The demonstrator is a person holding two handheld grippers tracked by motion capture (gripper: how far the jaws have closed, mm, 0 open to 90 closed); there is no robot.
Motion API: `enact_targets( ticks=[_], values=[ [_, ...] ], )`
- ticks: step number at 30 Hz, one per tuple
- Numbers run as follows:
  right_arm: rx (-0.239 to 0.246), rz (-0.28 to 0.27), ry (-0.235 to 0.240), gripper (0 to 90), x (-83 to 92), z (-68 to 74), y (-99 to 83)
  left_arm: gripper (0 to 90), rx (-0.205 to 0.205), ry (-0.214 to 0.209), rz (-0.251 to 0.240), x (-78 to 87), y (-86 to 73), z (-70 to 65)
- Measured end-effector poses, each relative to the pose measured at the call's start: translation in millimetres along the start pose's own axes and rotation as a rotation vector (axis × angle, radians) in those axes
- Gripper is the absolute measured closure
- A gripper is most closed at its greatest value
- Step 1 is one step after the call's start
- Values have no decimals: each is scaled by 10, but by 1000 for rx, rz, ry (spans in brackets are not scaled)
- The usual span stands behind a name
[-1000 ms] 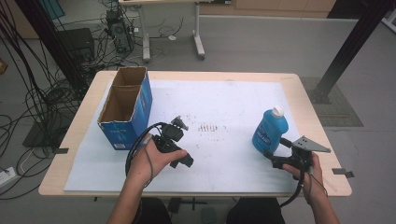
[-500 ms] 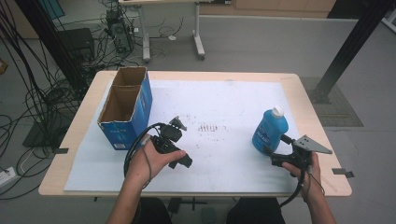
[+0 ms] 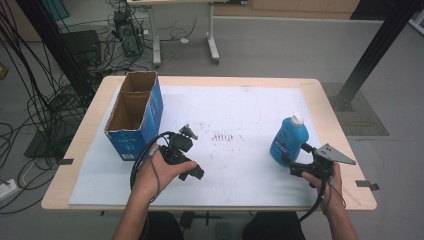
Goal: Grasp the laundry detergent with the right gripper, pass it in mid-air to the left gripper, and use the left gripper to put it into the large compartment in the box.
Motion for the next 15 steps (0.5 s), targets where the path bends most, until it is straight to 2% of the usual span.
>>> enact_targets(
  ticks=[15],
  values=[
    [-4, -3, -2, 93, -4, 1, -2, 98, 5, 3, -3, 3, -2, 13]
  ],
)
Point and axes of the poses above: each handheld gripper's, and its own axes: x roughly backward along the jaws, y roughly out of its top, z roughly to its left, the point moved 5 cm from there along -x, roughly forward along the jaws, and after that the axes turned 14 degrees about x, right-handed, at the moved point
